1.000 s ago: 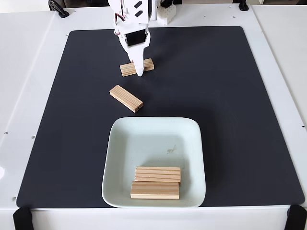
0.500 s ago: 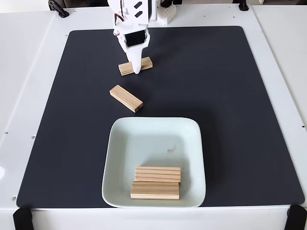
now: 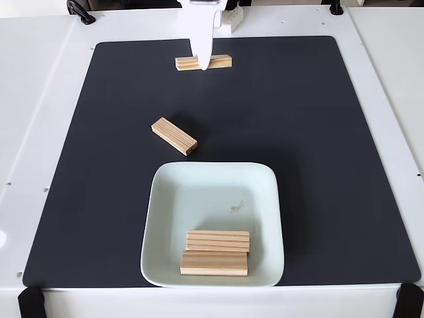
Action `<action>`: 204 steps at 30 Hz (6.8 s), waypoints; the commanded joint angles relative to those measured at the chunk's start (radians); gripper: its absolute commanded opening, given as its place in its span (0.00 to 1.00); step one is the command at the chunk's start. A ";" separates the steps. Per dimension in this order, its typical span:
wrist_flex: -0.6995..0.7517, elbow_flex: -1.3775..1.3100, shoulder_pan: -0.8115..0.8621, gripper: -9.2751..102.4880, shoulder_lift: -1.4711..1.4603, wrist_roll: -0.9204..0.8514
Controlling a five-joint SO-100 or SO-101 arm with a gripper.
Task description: Pick up the wooden block and place them on the plate.
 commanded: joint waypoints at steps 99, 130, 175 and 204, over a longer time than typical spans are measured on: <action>0.006 -0.403 0.153 0.08 -0.443 0.483; 0.184 -0.629 0.215 0.29 -0.831 0.569; 0.170 -0.782 0.124 0.29 -1.026 0.683; 0.169 -0.540 0.072 0.08 -0.566 0.560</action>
